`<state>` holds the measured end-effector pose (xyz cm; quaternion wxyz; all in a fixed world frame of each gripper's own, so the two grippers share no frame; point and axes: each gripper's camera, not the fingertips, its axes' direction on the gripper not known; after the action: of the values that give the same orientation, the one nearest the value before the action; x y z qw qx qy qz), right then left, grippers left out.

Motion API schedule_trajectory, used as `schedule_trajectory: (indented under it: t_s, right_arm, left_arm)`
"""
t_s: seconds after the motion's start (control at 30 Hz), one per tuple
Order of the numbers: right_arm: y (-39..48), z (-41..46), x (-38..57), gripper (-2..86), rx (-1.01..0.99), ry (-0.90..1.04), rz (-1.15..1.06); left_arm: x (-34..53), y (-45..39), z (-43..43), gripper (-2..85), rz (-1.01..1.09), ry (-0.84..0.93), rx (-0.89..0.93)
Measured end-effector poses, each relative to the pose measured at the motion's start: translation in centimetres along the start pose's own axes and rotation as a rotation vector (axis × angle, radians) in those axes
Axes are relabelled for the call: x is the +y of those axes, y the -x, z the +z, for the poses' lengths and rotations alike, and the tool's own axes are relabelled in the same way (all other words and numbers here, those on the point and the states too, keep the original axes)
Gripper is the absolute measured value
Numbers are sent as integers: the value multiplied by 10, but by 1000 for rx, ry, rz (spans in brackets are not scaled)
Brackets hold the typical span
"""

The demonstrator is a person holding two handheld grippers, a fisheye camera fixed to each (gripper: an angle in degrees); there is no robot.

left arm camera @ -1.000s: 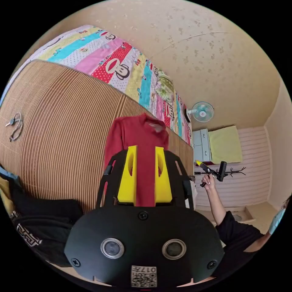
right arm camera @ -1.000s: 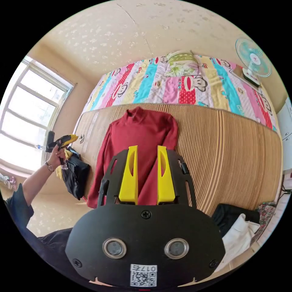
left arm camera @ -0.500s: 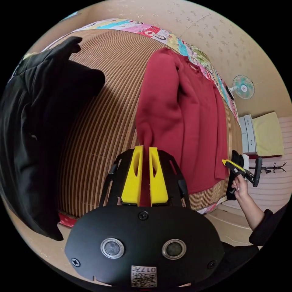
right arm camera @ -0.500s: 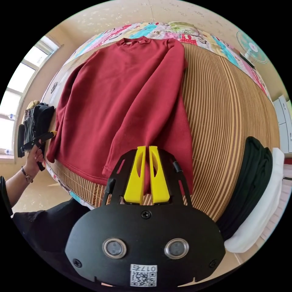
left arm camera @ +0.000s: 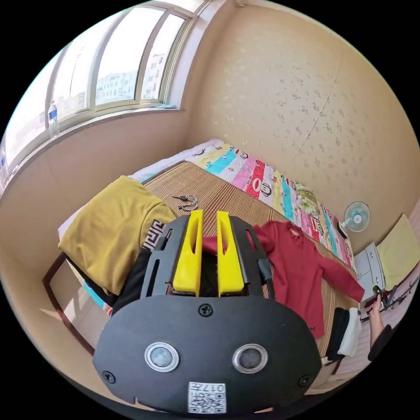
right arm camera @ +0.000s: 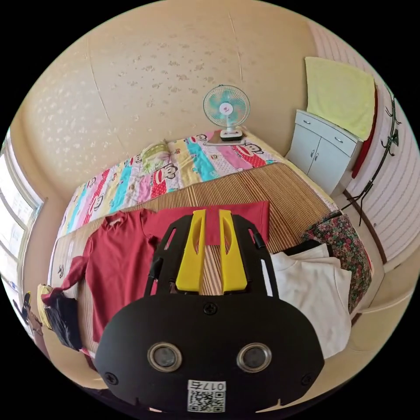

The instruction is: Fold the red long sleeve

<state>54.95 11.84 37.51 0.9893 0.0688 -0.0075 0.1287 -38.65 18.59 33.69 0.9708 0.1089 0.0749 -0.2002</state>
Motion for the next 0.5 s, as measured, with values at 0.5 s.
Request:
schedule_trajectory:
  t_s: [0.5]
  right_arm:
    - [41, 143, 216, 71, -210, 616, -222]
  left_arm:
    - [176, -121, 201, 23, 348, 800, 209]
